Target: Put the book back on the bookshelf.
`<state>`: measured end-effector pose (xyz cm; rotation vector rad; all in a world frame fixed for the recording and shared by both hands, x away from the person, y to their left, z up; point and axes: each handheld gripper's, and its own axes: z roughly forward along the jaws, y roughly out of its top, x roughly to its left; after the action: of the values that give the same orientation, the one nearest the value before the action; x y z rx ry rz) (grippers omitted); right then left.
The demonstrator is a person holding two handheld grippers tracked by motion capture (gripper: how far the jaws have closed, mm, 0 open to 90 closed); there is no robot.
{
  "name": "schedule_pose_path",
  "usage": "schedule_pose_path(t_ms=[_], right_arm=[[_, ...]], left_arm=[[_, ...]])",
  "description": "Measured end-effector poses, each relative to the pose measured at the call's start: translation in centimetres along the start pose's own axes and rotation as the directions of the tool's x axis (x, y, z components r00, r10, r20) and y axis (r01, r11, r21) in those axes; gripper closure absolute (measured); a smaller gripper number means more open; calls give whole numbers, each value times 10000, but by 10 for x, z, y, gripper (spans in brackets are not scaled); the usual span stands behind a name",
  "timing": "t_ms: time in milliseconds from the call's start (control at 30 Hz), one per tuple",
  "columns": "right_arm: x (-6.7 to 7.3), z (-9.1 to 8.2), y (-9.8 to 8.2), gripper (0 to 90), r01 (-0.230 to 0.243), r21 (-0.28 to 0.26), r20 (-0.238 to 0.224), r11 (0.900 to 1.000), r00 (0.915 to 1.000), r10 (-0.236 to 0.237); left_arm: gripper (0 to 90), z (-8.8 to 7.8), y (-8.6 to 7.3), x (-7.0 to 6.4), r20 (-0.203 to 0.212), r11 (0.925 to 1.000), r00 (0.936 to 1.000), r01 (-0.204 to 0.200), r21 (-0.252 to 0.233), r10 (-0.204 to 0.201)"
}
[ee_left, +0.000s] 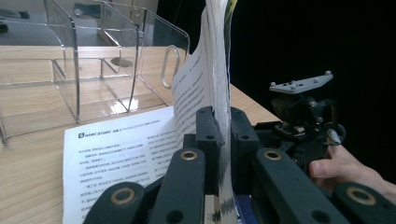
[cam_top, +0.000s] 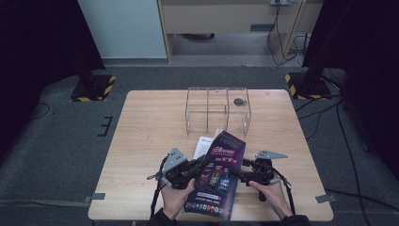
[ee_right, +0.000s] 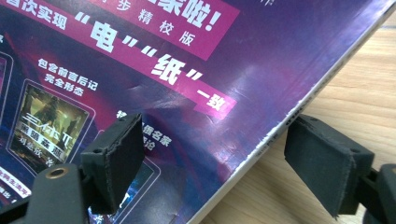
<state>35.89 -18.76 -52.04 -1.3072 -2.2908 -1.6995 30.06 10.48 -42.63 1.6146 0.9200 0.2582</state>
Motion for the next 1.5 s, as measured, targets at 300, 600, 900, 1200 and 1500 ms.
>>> schedule_pose_path(t_ms=[300, 600, 900, 1200, 1500], right_arm=[[0, 10, -3, 204, -176, 163, -845, 9997, 9962, 189], [3, 2, 0, 305, -309, -360, -937, 9989, 9952, 274], [11, -1, 3, 357, -222, -771, -1067, 9968, 9942, 139], [14, 5, 2, 452, -15, -359, -544, 9994, 9985, -5], [14, 3, 1, 638, -304, -236, 229, 9993, 9993, 309]], left_arm=[[846, 2, -2, 0, 56, 10000, 10000, -30, 0, 30], [845, 1, -6, 8, 52, 9996, 9995, 297, -27, -297], [844, 2, -11, 10, 94, 9990, 9990, 434, -65, -434], [844, 3, -13, 9, 74, 9994, 9994, 339, -107, -338], [843, 5, -14, 8, 53, 9996, 9996, 267, -92, -267]])
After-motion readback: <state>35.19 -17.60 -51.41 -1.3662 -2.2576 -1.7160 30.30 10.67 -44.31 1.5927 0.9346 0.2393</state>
